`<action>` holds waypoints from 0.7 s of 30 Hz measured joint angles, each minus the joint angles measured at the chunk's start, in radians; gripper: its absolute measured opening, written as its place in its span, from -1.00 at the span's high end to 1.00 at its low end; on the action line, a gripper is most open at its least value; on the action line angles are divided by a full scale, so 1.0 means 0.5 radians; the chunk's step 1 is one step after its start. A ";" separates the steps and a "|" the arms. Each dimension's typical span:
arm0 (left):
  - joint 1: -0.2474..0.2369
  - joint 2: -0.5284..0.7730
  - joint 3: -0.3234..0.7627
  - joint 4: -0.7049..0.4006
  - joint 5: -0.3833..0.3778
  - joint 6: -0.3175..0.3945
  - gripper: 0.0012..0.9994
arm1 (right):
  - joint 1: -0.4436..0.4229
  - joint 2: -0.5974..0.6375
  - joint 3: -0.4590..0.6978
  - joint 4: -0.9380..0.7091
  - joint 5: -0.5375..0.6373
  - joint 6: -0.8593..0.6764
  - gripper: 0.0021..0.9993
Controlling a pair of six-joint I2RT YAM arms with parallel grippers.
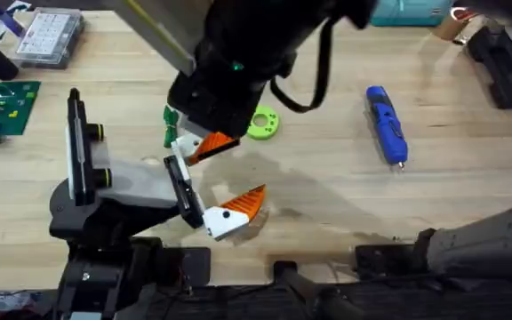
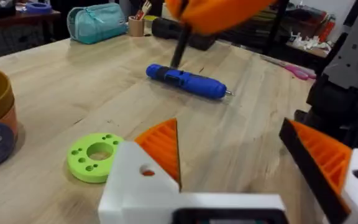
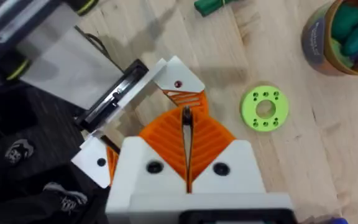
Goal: Pick up the gripper from the table and insert it into the empty holder that is missing its gripper. Then pick up a screw, insert it into the mounting hole, and use the screwdriver to tighten it. Finally, clean up the table by picking up the vegetable and placing it into the bucket.
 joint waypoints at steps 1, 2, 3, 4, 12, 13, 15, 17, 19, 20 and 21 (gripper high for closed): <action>0.000 0.000 0.000 0.000 0.000 0.000 -0.97 | 0.000 0.017 0.000 -0.002 0.000 -0.002 0.99; 0.000 0.000 0.000 0.000 0.000 0.000 -0.97 | 0.000 0.034 0.000 -0.002 0.000 -0.002 0.99; 0.000 0.000 0.000 0.000 0.000 0.000 -0.97 | 0.000 0.049 0.000 -0.003 0.000 -0.003 0.99; 0.000 0.000 0.000 0.000 0.000 0.000 -0.97 | 0.000 0.060 0.000 -0.002 0.000 -0.003 0.99; 0.000 0.000 0.000 0.000 0.000 0.000 -0.97 | 0.000 0.070 0.001 -0.002 0.000 -0.017 0.99; 0.000 0.000 0.000 0.000 0.000 0.000 -0.97 | 0.000 0.070 0.001 -0.002 0.000 -0.017 0.99; 0.000 0.000 0.000 0.000 0.000 0.000 -0.97 | 0.000 0.070 0.001 -0.002 0.000 -0.017 0.99; 0.000 0.000 0.000 0.000 0.000 0.000 -0.97 | 0.000 0.070 0.001 -0.002 0.000 -0.017 0.99; 0.000 0.000 0.000 0.000 0.000 0.000 -0.98 | 0.000 0.070 0.001 -0.002 0.000 -0.017 0.99; 0.000 0.000 0.000 -0.001 0.000 0.000 -0.98 | 0.000 0.070 0.001 -0.002 0.000 -0.017 0.99; 0.000 0.000 0.000 0.000 0.000 0.000 -0.97 | 0.000 0.070 0.001 -0.002 0.000 -0.017 0.99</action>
